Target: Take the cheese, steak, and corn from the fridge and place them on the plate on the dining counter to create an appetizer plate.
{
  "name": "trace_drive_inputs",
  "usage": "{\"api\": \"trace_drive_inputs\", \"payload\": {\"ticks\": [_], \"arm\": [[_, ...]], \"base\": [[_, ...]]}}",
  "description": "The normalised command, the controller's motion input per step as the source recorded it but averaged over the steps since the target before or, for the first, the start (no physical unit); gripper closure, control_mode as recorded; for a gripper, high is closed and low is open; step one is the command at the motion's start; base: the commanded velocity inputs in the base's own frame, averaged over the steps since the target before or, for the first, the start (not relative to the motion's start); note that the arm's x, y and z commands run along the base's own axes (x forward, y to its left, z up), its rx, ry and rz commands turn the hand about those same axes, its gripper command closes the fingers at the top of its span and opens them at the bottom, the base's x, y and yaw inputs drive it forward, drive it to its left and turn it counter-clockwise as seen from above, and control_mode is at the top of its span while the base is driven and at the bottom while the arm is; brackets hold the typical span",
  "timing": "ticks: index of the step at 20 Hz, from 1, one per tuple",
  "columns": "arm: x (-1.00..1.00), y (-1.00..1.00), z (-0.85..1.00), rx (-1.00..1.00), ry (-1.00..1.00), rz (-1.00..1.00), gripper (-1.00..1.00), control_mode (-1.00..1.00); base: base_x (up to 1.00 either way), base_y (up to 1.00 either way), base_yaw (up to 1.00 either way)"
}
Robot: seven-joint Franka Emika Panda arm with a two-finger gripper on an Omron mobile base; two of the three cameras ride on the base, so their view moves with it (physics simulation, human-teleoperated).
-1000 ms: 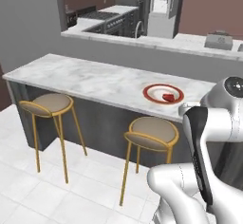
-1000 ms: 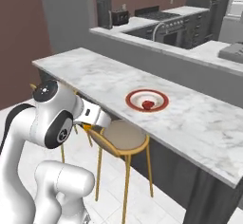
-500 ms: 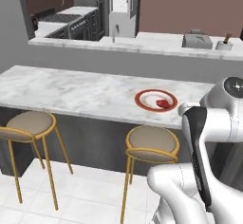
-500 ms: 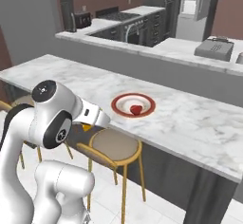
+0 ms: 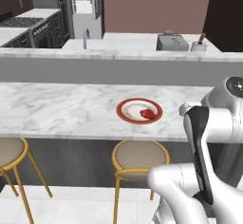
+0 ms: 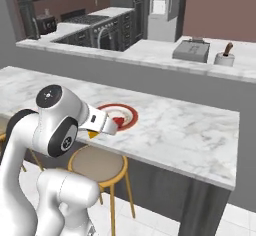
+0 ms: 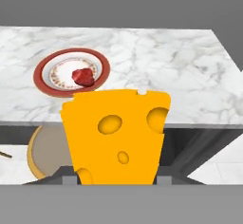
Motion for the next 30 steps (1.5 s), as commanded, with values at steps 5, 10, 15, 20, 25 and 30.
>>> {"api": "trace_drive_inputs", "payload": {"ticks": [5, 10, 15, 20, 25, 30], "arm": [[0.0, 0.0, 0.0, 0.0, 0.0, 0.0, 1.0, 1.0], [0.0, 0.0, 0.0, 0.0, 0.0, 0.0, 1.0, 1.0], [0.06, 0.06, -0.03, 0.0, -0.02, -0.04, 1.0, -1.0], [0.07, 0.04, -0.01, 0.0, -0.02, -0.03, 1.0, -1.0], [0.05, 0.46, 0.0, 0.0, -0.03, -0.02, 1.0, -1.0], [0.15, 0.56, 0.0, 0.04, 0.0, -0.04, 1.0, -1.0]], "base": [[0.73, 0.39, -0.3], [0.4, 0.34, -0.21], [0.15, 0.12, -0.08], [0.0, 0.0, 0.0], [0.0, 0.0, 0.0], [0.0, 0.0, 0.0]]}}
